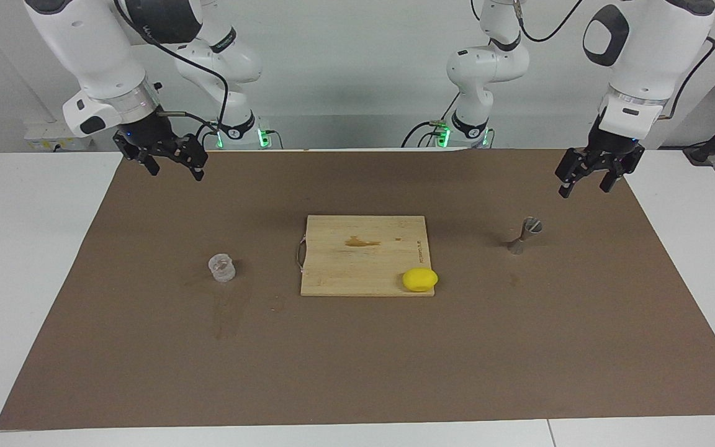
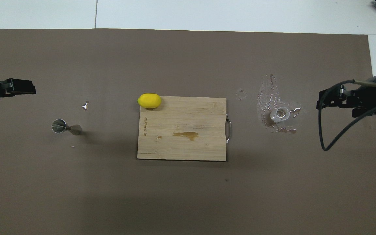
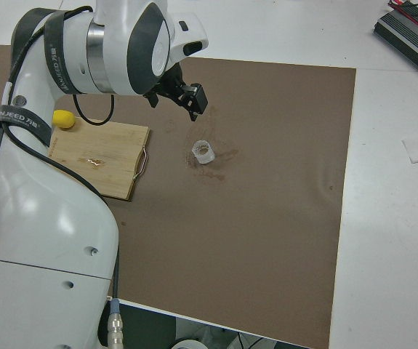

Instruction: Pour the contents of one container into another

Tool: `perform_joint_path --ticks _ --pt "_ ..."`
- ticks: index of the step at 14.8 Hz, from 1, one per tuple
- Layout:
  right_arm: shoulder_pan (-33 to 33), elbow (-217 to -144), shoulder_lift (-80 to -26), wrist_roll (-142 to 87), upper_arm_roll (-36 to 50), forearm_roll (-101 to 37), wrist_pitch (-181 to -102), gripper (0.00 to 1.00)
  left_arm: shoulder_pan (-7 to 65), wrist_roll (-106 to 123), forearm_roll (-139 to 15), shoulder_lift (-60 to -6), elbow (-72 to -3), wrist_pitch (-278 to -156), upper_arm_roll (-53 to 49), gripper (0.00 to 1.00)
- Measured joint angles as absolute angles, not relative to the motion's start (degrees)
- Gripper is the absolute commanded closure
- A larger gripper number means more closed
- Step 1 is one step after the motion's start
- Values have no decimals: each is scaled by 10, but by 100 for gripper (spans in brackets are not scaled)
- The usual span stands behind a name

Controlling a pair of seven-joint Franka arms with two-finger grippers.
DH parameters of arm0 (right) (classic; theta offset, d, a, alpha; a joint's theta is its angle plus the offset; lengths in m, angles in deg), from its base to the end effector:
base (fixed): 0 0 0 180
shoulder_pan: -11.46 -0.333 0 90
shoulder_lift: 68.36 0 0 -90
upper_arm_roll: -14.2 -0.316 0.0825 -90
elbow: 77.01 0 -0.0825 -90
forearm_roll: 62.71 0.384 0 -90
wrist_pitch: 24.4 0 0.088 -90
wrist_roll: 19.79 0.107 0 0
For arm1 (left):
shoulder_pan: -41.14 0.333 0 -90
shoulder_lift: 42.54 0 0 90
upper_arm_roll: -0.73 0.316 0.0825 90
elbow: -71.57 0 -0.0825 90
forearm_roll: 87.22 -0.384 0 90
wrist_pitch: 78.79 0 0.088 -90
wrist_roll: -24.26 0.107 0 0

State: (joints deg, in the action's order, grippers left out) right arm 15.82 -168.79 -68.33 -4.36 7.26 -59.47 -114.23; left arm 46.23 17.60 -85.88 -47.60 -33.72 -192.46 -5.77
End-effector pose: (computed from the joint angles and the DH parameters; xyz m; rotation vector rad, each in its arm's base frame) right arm 0.5525 0.0309 0.6095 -3.0708 0.3471 0.0664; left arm 0.5572 -0.0174 0.5841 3.0881 0.1511 0.3612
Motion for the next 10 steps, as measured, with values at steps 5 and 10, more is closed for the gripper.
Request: perform_joint_path --ticks 5,10 --pt "158 -1688 -683 -44 73 -595 -1142 0 452 177 -859 -456 -417 -2042 -60 0" --pt "158 -1688 -683 -44 73 -595 -1142 0 442 174 -859 -444 -421 -2065 -60 0"
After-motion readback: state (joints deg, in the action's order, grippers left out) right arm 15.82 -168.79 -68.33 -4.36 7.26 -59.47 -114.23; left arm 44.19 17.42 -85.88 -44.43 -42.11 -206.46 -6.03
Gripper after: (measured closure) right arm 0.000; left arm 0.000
